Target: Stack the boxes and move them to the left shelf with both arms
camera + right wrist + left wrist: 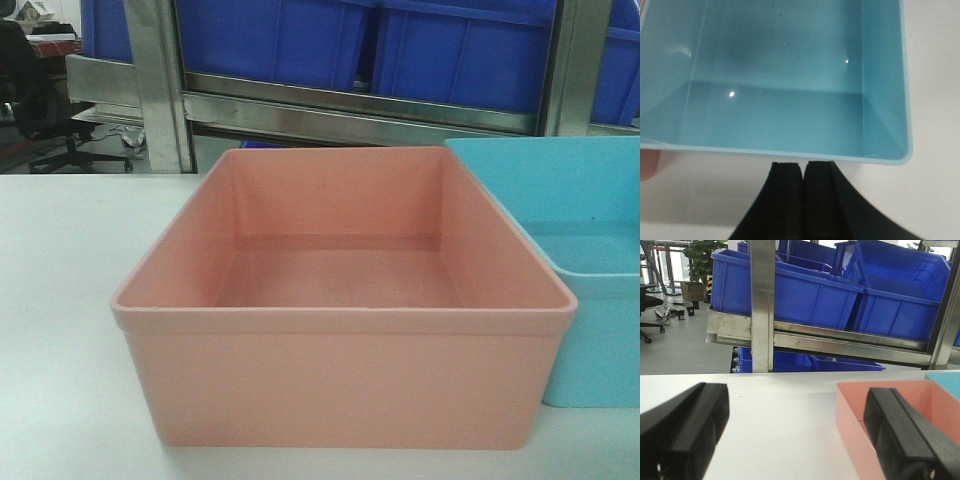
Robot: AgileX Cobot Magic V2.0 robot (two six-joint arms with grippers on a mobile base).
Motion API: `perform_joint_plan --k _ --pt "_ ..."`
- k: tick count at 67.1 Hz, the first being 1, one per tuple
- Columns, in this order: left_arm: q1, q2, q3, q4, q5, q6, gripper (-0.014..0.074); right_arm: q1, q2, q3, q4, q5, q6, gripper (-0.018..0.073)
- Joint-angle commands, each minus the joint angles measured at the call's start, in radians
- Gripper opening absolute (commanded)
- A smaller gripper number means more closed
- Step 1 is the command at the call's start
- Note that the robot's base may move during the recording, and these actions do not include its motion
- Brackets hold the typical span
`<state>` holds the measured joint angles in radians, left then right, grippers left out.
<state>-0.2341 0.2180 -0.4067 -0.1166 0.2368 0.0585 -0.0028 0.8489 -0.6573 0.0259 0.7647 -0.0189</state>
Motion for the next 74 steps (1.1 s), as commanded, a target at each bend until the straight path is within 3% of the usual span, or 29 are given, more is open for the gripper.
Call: perform_joint_plan --k 1,13,18,42,53,74 --pt "0.002 0.009 -0.026 0.001 -0.079 0.002 0.0456 -0.004 0.097 -0.104 0.001 -0.001 -0.010 0.0123" --pt "0.002 0.009 -0.026 0.001 -0.079 0.002 0.0456 -0.073 0.326 -0.276 0.004 0.061 -0.011 0.0400" --pt "0.002 0.009 -0.026 0.001 -0.079 0.002 0.0456 -0.106 0.412 -0.361 0.005 0.091 -0.039 0.0452" --pt "0.002 0.009 -0.026 0.001 -0.079 0.002 0.0456 -0.215 0.713 -0.682 0.062 0.194 -0.180 0.0459" --pt "0.002 0.009 -0.026 0.001 -0.079 0.002 0.0456 -0.248 0.800 -0.746 0.101 0.190 -0.235 0.0459" --pt "0.002 0.009 -0.026 0.001 -0.079 0.002 0.0456 -0.281 0.939 -0.781 0.104 0.163 -0.238 0.0459"
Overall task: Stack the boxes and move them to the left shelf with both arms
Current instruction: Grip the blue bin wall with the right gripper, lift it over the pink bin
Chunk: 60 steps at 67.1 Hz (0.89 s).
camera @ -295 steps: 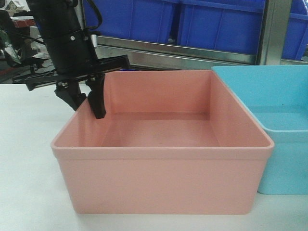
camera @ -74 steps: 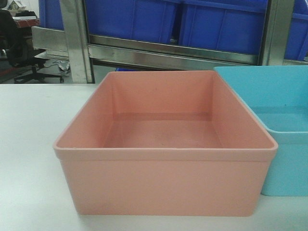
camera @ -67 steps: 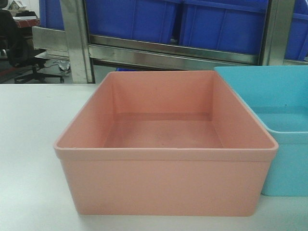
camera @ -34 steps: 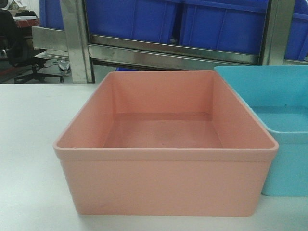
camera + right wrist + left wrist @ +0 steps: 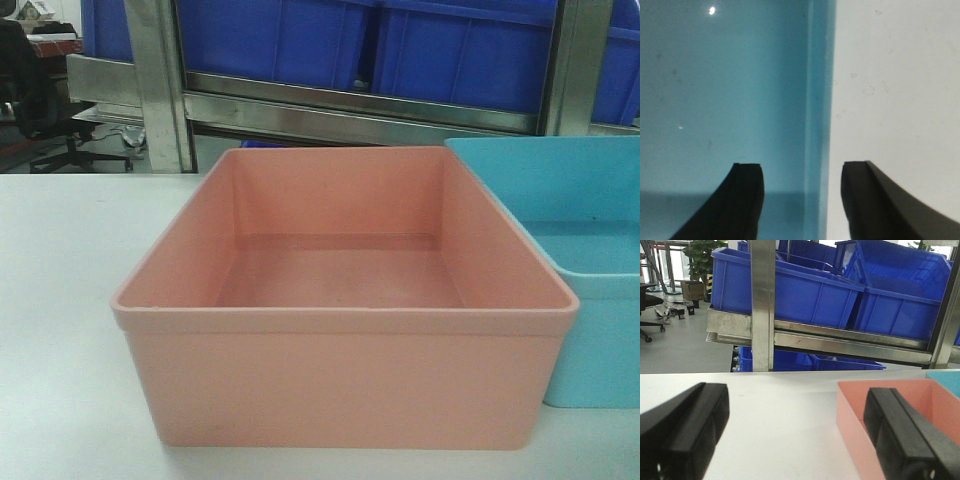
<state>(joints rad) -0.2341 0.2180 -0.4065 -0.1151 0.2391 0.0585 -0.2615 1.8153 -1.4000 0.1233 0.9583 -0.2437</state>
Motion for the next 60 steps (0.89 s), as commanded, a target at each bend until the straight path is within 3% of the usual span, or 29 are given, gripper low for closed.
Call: perform_joint_plan --k 1,11,18,34,50,60 --pt "0.002 0.009 -0.026 0.000 -0.081 0.002 0.0456 -0.023 -0.024 -0.039 0.006 -0.032 -0.014 0.0456" --pt "0.002 0.009 -0.026 0.000 -0.083 0.002 0.0456 -0.020 0.019 -0.041 0.008 -0.046 -0.018 0.0449" --pt "0.002 0.011 -0.026 -0.002 -0.083 0.002 0.0456 -0.019 0.040 -0.041 0.008 -0.059 -0.029 0.0390" --pt "0.002 0.011 -0.026 -0.002 -0.083 0.002 0.0456 -0.020 0.042 -0.050 0.008 -0.033 -0.029 0.0036" --pt "0.002 0.011 -0.026 -0.002 -0.083 0.002 0.0456 -0.046 -0.021 -0.129 0.014 0.042 -0.029 0.0055" --pt "0.002 0.011 -0.026 -0.002 -0.083 0.002 0.0456 -0.089 -0.088 -0.142 0.076 0.051 -0.028 0.0055"
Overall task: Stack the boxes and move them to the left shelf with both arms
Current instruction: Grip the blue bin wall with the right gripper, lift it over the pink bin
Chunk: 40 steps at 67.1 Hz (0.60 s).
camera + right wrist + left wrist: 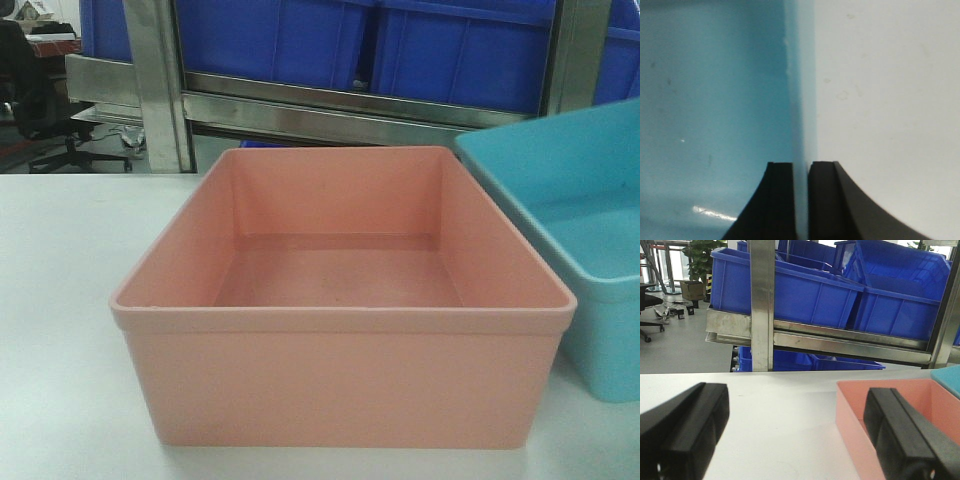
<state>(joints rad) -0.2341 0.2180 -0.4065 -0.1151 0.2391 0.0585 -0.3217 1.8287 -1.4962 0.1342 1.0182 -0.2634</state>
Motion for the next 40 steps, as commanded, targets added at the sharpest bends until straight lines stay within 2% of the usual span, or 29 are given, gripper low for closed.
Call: perform_joint_plan --k 1,12,22,40 --pt "0.002 0.011 -0.026 -0.002 -0.083 0.002 0.0456 -0.034 -0.107 -0.046 0.073 -0.008 -0.009 0.0055" --pt "0.002 0.011 -0.026 -0.002 -0.083 0.002 0.0456 -0.068 -0.170 -0.089 0.147 0.019 0.015 0.0055" --pt "0.002 0.011 -0.026 -0.002 -0.083 0.002 0.0456 -0.065 -0.209 -0.155 0.162 0.097 0.131 0.0055" --pt "0.002 0.011 -0.026 -0.002 -0.083 0.002 0.0456 0.044 -0.269 -0.193 0.167 0.248 0.316 0.0055"
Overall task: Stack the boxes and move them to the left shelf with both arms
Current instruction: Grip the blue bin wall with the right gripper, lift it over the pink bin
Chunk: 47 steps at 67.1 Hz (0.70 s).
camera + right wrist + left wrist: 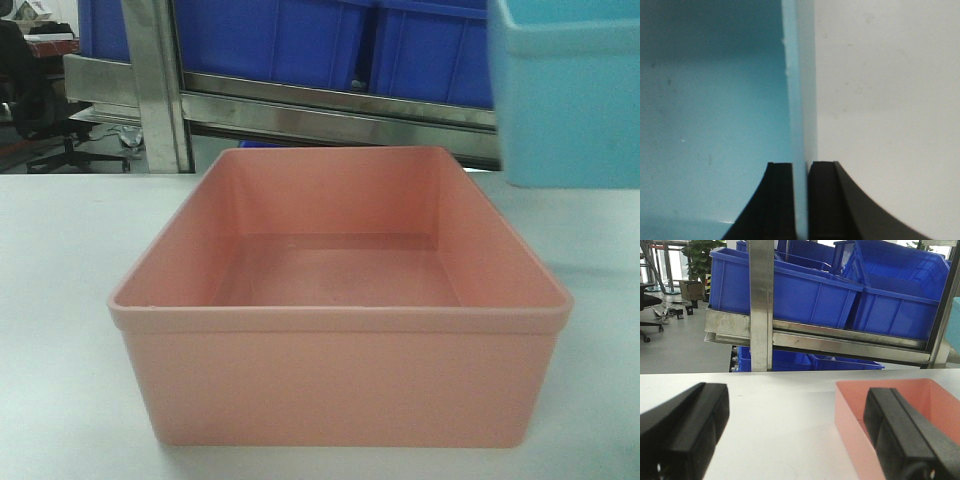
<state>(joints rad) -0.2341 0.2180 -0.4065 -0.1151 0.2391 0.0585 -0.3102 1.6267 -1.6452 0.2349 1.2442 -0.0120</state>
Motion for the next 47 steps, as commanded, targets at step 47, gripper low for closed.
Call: perform_joint_plan --k 47 --pt "0.002 0.011 -0.026 -0.002 -0.083 0.002 0.0456 0.548 -0.049 -0.042 -0.050 0.025 0.432 0.0055"
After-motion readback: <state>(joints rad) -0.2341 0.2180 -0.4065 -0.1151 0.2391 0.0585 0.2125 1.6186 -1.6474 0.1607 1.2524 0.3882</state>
